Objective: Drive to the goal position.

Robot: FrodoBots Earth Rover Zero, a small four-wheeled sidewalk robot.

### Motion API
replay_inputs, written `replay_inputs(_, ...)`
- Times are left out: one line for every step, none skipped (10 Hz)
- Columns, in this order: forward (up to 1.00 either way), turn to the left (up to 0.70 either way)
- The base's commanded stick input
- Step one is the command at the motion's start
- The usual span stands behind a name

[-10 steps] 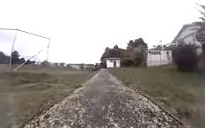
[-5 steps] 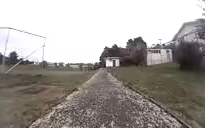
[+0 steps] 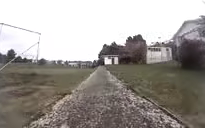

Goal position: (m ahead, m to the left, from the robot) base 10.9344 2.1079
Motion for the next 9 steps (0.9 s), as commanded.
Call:
replay_inputs(1.0,0.0)
replay_inputs(1.0,0.0)
replay_inputs(1.0,0.0)
replay_inputs(1.0,0.0)
replay_inputs(1.0,0.0)
replay_inputs(1.0,0.0)
replay_inputs(1.0,0.0)
replay_inputs(1.0,0.0)
replay_inputs(1.0,0.0)
